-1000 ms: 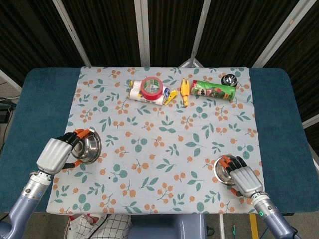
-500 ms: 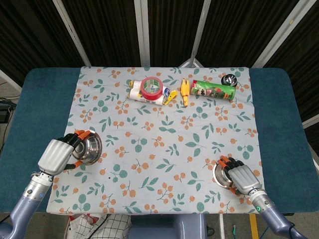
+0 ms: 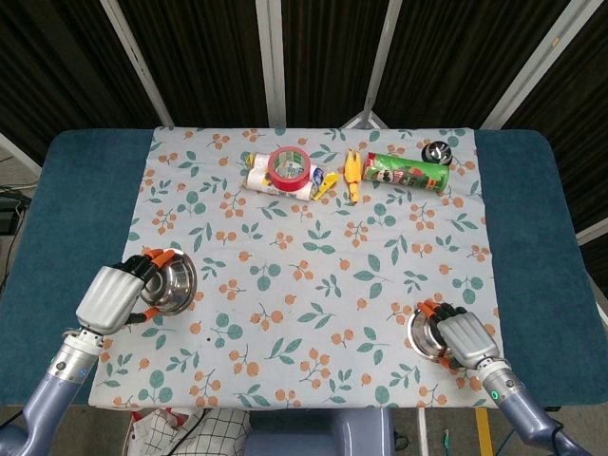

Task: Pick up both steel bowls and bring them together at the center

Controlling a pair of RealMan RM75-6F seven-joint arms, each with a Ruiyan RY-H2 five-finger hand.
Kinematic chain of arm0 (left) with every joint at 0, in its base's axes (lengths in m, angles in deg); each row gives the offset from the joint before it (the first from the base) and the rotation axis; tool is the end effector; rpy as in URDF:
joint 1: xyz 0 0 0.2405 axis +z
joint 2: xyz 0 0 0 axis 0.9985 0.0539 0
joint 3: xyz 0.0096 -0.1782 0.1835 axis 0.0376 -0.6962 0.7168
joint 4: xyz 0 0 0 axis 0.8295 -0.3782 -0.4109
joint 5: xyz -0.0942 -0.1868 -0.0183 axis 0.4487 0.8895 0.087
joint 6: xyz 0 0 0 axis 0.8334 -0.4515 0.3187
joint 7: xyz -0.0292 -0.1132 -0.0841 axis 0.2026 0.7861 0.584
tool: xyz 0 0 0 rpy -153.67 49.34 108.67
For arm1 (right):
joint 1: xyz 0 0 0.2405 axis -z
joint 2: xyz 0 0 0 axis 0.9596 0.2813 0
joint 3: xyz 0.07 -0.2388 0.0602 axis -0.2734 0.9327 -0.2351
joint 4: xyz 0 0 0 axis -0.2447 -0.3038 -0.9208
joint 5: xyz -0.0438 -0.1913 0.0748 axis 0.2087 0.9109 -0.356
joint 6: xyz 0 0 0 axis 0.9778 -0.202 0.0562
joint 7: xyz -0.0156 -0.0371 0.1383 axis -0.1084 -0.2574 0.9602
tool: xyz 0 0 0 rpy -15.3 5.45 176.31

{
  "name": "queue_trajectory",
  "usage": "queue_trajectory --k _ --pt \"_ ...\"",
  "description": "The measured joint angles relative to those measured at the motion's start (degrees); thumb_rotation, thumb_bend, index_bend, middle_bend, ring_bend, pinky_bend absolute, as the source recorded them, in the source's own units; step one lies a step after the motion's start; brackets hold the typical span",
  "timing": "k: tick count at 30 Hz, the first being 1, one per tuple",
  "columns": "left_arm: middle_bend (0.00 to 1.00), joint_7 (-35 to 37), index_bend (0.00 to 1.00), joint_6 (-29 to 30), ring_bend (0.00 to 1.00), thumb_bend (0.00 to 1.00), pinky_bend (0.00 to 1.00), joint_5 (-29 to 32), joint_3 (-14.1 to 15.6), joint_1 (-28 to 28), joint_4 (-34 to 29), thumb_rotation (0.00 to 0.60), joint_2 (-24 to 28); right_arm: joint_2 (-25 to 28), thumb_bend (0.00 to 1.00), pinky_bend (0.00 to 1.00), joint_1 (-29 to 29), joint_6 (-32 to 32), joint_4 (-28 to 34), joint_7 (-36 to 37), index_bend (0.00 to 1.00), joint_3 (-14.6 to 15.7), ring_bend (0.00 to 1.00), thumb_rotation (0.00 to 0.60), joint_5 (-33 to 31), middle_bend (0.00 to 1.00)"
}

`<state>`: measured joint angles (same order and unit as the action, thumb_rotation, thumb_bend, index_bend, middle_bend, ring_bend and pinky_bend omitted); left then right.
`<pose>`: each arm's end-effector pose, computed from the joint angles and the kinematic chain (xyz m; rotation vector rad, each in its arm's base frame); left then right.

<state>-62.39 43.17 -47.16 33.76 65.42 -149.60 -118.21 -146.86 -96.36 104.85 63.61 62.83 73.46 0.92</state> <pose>-0.2263 0.2499 0.0786 -1.7689 -0.6202 -0.9492 -0.2883 -0.2279 0.0435 1.9856 -0.9844 0.4653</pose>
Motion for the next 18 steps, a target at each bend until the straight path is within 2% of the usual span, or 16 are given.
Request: queue_trajectory --k 2,5,13,18 --pt "0.54 -0.3 0.39 -0.2 0.43 0.2 0.64 0.2 0.0 -0.1 -0.1 0.6 -0.1 -0.1 0.31 0.72 -0.1 -0.1 -0.1 0.5 0.39 0.2 0.52 0.6 0.2 0.5" --pt "0.54 -0.5 0.39 -0.4 0.43 0.2 0.64 0.4 -0.1 -0.1 -0.1 0.6 -0.2 -0.2 0.31 0.77 -0.3 -0.5 -0.5 1.2 0.51 0.4 0.57 0.6 0.3 0.58" --pt "0.54 -0.4 0.39 -0.4 0.43 0.2 0.64 0.5 0.0 0.0 0.0 0.6 -0.1 -1.2 0.4 0.92 -0.5 -0.2 -2.2 4.5 0.75 0.8 0.72 0.6 2.3 0.74" --pt "0.54 -0.3 0.39 -0.3 0.43 0.21 0.64 0.1 0.0 -0.1 0.1 0.6 -0.1 -1.7 0.42 0.96 -0.4 1.5 -3.2 6.6 0.81 0.9 0.75 0.6 4.3 0.78"
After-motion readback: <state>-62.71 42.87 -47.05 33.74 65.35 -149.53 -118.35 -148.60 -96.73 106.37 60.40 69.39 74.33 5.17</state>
